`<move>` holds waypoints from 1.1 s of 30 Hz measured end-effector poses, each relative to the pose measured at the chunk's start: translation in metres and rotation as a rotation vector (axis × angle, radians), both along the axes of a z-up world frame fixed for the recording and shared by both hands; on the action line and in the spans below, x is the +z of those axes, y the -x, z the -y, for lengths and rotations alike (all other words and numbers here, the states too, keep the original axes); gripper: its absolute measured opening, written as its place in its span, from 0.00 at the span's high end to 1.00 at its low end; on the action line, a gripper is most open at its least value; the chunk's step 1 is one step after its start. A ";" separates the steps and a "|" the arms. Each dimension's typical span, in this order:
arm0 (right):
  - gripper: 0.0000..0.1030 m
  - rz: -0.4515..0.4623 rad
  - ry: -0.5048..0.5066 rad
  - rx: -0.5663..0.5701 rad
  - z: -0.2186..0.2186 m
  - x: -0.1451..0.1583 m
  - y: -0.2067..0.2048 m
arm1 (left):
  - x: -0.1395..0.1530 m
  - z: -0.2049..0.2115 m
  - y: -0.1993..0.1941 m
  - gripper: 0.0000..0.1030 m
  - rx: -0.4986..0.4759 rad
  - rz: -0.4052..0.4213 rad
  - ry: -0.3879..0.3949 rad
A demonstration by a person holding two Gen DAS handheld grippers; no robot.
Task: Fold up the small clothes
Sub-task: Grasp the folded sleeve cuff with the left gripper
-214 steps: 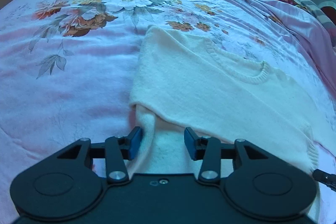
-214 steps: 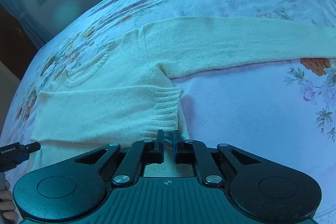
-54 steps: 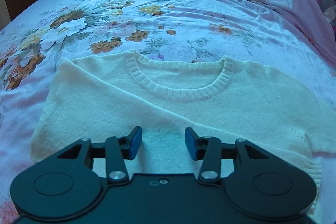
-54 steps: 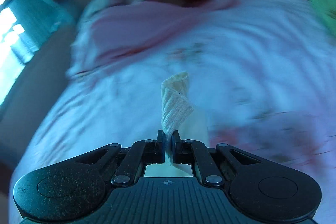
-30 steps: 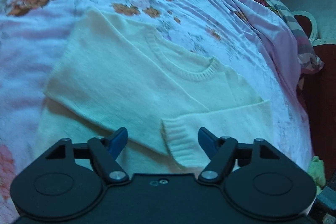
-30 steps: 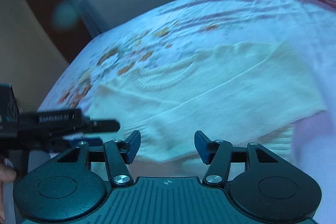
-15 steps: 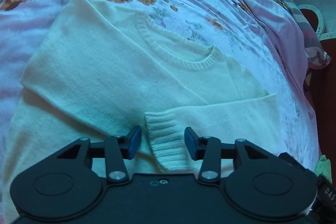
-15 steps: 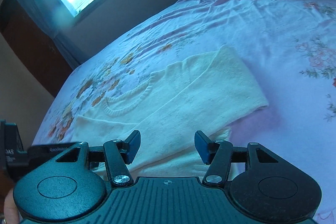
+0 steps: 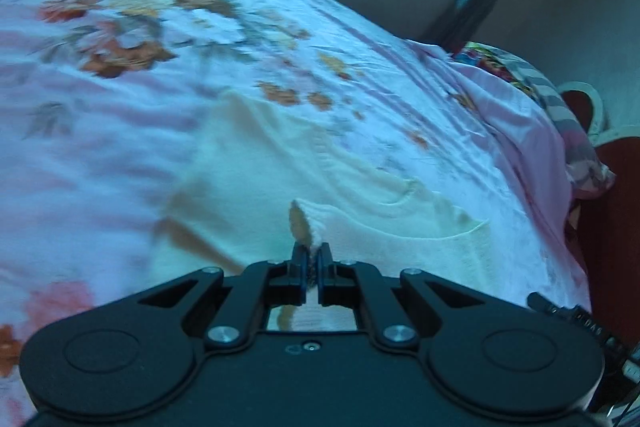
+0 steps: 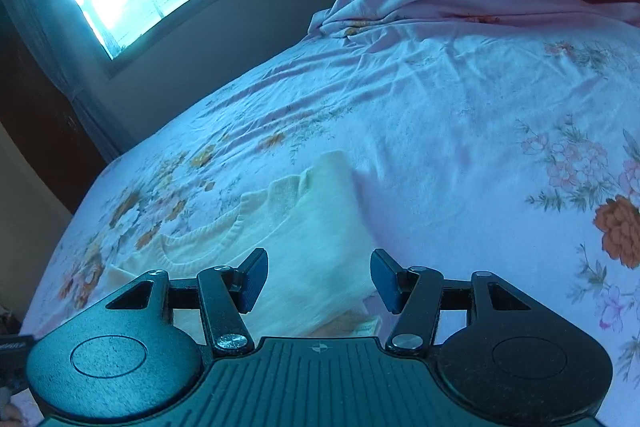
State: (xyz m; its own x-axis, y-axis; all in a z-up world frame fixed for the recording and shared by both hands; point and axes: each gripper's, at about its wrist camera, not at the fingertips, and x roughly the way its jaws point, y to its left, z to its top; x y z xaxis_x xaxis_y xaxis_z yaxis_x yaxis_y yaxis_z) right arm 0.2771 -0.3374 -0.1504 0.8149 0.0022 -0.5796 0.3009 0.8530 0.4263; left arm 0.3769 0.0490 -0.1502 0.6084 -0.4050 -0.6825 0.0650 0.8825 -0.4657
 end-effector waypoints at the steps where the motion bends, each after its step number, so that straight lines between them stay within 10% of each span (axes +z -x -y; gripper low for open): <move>1: 0.45 -0.009 0.008 0.006 -0.002 -0.003 -0.004 | -0.005 -0.007 0.001 0.97 0.011 -0.018 -0.002; 22: 0.55 -0.200 0.034 0.012 0.011 -0.046 -0.067 | -0.038 -0.041 0.018 0.97 0.106 -0.086 -0.018; 33: 0.55 -0.064 0.096 0.033 -0.020 -0.025 -0.073 | -0.039 -0.019 0.019 0.83 0.002 -0.075 -0.111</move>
